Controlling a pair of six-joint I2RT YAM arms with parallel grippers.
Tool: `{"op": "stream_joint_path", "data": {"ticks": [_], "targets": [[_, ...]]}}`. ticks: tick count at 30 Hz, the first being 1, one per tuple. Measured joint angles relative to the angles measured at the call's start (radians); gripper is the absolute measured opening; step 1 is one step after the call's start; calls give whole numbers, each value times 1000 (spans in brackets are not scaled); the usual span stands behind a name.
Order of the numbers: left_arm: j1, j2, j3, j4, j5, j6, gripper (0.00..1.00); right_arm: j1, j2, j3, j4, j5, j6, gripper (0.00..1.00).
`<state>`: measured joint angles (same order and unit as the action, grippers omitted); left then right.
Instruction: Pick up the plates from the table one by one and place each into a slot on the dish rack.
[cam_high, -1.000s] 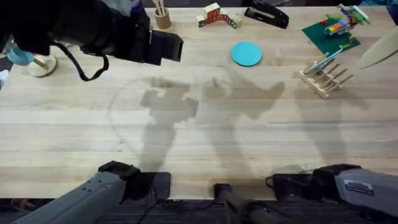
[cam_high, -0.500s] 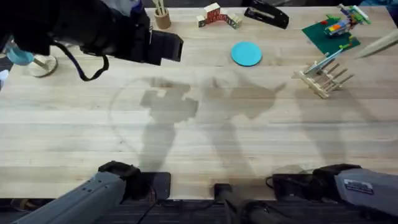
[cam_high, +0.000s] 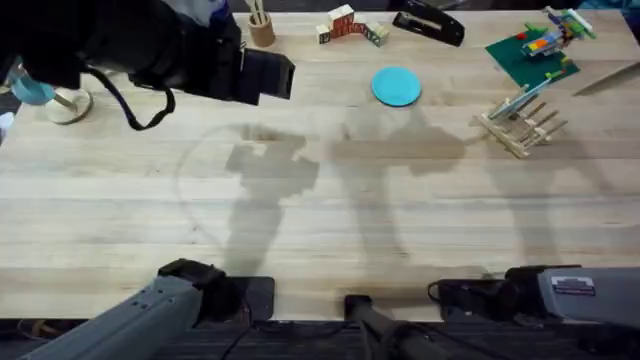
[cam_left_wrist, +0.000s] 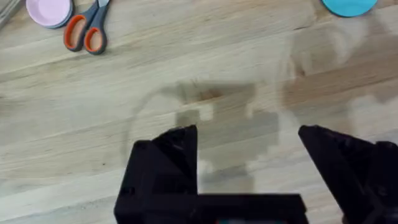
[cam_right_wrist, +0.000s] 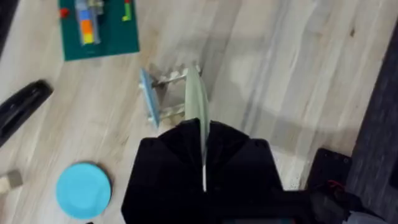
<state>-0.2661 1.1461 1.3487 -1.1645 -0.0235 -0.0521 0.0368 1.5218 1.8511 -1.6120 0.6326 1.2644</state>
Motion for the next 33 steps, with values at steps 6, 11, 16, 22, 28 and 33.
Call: {"op": "stream_joint_path", "data": {"ticks": [6,11,16,22,28,33], "targets": [[0,0,0,1,0,0,993,-35,56,0,15,-9,-49,30],[0,0,0,1,0,0,995,-39,110,0,70,-30,-118,30],[0,0,0,0,0,0,993,-58,144,0,104,-54,-152,30],[0,0,0,0,0,0,994,-72,180,0,121,-58,-166,30],[0,0,0,1,0,0,993,-93,232,0,147,-79,-170,30],[0,0,0,0,0,0,995,-122,244,0,185,-129,-199,29]]}}
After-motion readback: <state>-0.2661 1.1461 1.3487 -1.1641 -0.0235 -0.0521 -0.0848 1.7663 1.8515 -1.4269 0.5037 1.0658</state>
